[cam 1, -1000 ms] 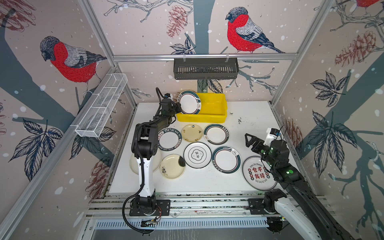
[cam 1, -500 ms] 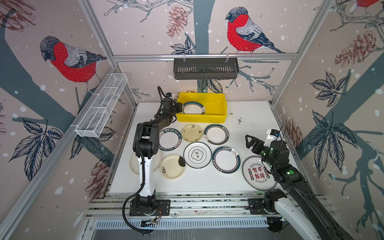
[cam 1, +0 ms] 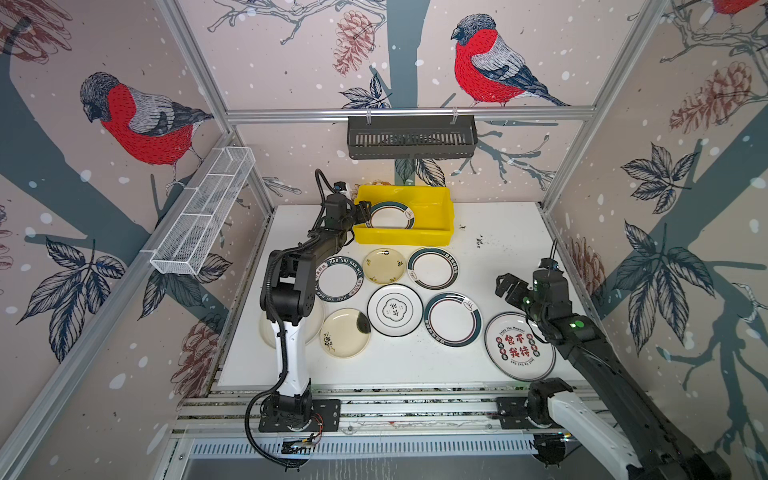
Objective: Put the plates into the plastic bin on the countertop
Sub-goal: 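Withdraw the open left gripper while the right gripper reaches the 'Enjoy The Moment' plate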
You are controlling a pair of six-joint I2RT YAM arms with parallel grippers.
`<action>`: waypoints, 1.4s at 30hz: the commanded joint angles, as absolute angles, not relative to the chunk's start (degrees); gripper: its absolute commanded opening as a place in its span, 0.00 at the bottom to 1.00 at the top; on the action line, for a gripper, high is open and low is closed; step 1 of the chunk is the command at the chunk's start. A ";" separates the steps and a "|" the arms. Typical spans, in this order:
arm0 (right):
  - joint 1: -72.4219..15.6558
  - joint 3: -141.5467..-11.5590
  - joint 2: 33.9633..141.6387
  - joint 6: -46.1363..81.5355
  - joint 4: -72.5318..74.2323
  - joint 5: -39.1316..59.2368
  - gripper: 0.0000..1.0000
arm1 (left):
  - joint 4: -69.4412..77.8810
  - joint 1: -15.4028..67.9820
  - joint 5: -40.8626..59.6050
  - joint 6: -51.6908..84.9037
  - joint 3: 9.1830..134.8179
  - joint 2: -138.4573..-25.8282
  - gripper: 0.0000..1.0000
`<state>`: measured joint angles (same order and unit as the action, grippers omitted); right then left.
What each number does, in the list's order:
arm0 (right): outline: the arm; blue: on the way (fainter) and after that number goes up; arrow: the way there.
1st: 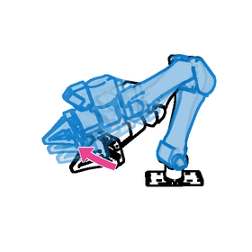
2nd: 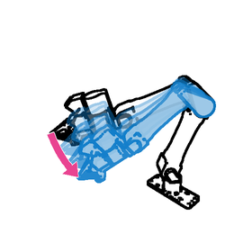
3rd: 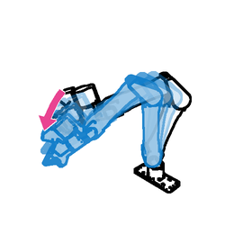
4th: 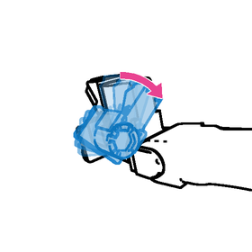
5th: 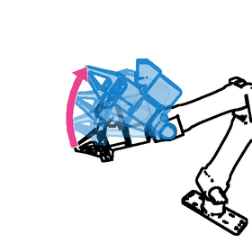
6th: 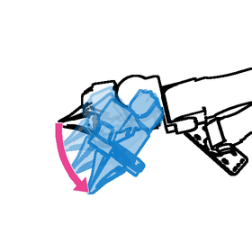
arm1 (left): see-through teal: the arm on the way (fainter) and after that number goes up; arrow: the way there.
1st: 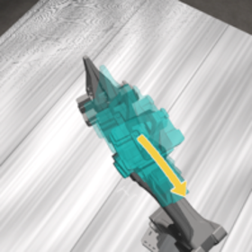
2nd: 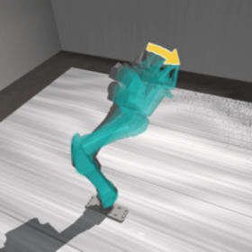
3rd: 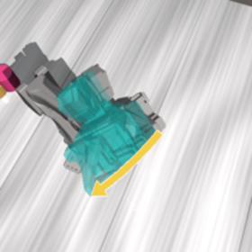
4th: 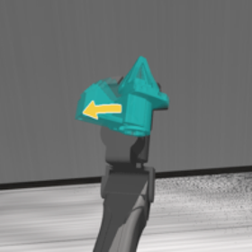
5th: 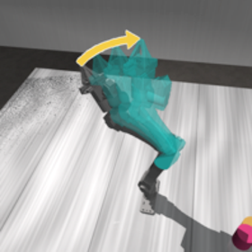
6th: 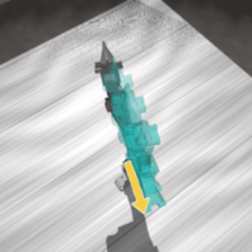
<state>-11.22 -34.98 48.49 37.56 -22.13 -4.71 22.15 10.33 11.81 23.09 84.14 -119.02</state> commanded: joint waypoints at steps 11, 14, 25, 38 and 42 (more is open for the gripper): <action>-9.90 -28.04 48.73 41.80 -27.94 5.28 0.99 | 37.42 16.18 4.68 21.81 52.68 -92.80 0.97; -9.88 -24.89 50.05 44.24 -24.41 9.84 0.99 | 39.63 17.88 2.82 22.55 46.90 -86.93 0.97; -10.13 -21.19 55.03 50.43 -16.50 11.66 0.99 | 37.86 22.87 -0.27 21.78 35.93 -73.64 0.97; -9.20 -18.90 53.94 55.71 -7.04 7.28 0.99 | 37.13 23.47 -1.67 23.09 30.03 -67.62 0.97; -9.01 -20.83 55.66 54.46 -7.29 5.36 0.99 | 36.72 23.52 -1.51 23.04 29.66 -67.46 0.97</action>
